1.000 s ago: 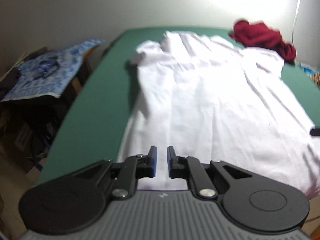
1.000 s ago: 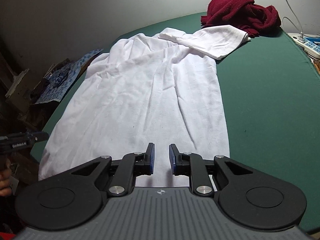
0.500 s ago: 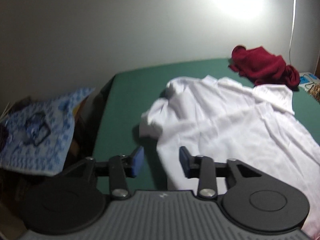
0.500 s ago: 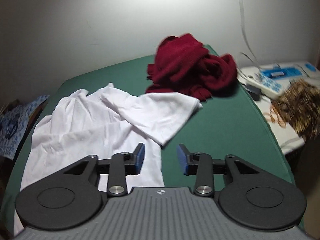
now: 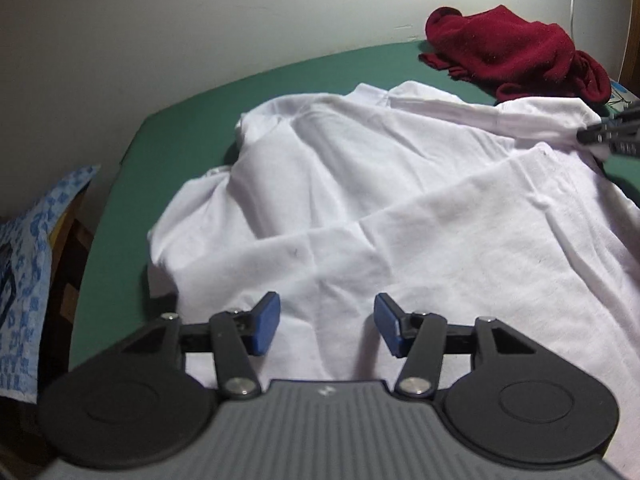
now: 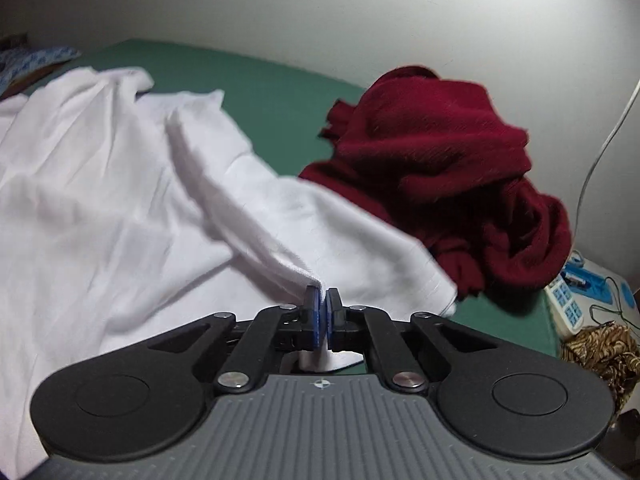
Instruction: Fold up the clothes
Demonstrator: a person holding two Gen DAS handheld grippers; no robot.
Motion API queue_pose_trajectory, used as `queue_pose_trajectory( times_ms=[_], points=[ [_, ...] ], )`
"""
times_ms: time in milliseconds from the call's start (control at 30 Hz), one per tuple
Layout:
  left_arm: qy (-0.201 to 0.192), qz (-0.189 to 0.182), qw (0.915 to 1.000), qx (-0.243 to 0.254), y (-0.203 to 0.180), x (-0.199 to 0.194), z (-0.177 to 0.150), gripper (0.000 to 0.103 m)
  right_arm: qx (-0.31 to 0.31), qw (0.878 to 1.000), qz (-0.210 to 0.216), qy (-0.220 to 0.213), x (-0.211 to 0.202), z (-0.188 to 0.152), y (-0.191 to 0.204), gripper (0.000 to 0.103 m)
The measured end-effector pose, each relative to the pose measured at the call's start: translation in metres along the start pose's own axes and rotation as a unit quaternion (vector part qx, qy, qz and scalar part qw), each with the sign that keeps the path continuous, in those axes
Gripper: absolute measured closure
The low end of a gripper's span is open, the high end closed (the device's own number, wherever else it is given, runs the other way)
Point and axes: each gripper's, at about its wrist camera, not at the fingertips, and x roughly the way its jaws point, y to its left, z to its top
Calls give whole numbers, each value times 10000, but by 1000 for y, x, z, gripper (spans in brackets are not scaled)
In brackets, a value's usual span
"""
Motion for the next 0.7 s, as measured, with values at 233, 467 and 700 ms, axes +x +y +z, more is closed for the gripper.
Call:
queue_pose_trajectory(
  times_ms=[233,467,700],
  points=[
    [-314,705,9970,68,-16,-2,-18,20,634,9937,-624,-682,30,74,-71,103],
    [-533,899,9943,-230,-11,-1,-28,10,6,9917,-1207,-439,87,88,-63,98],
    [-647,839,9931,-495,-4,4,-31,1,507,9600,-2601,-900,36,72,-73,43]
  ],
)
